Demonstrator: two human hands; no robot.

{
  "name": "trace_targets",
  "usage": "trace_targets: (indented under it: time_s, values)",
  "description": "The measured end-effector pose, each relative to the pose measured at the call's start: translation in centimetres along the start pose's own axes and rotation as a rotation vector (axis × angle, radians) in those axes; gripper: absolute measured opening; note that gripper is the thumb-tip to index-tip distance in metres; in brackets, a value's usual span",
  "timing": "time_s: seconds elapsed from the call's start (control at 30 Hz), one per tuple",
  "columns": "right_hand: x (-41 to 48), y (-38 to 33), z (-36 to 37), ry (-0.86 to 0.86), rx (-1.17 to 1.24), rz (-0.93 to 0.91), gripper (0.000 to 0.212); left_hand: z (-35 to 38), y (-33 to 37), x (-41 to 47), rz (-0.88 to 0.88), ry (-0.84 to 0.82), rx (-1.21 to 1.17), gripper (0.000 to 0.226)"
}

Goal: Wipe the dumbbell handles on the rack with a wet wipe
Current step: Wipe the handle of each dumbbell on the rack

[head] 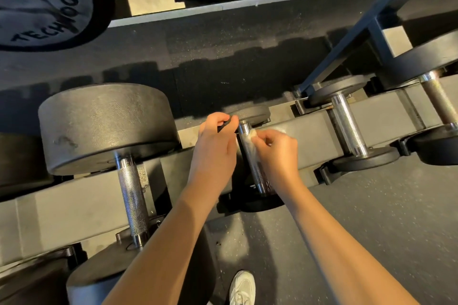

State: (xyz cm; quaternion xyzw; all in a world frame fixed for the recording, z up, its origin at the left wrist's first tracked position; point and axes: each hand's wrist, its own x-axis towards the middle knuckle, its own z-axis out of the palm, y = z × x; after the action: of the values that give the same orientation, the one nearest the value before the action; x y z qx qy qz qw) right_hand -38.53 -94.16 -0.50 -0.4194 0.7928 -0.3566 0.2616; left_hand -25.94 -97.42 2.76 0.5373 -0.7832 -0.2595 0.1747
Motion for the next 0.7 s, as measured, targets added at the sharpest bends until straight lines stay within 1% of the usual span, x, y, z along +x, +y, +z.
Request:
trace_targets:
  time_s: [0.07,0.17,0.27,0.37,0.47,0.6,0.7]
  values:
    - [1.5,-0.6,0.1,-0.02,0.047,0.051,0.011,-0.1,-0.1,0.0,0.0,-0.002,-0.002,0.041]
    - [1.5,-0.6,-0.5,-0.078,0.019,0.066,0.008,-0.1,0.1,-0.1,0.006,0.006,-0.01,0.04]
    - [-1.0,0.7,-2.0,-0.144,-0.039,0.019,0.01,-0.2,0.1,-0.1,-0.018,0.021,-0.054,0.04]
    - [-2.7,1.9,-2.9,-0.194,-0.045,0.061,0.012,-0.3,0.2,0.0,-0.02,0.035,-0.07,0.039]
    - [-1.6,1.1,-2.5,-0.179,-0.009,0.098,0.012,-0.2,0.2,0.2,-0.013,0.051,-0.074,0.038]
    - [0.4,-0.5,-1.6,-0.117,0.032,0.095,0.008,-0.2,0.0,0.2,0.01,0.062,-0.048,0.037]
    - [-0.4,0.2,-1.5,-0.101,0.035,0.069,0.006,-0.1,-0.3,0.3,0.011,0.067,-0.053,0.037]
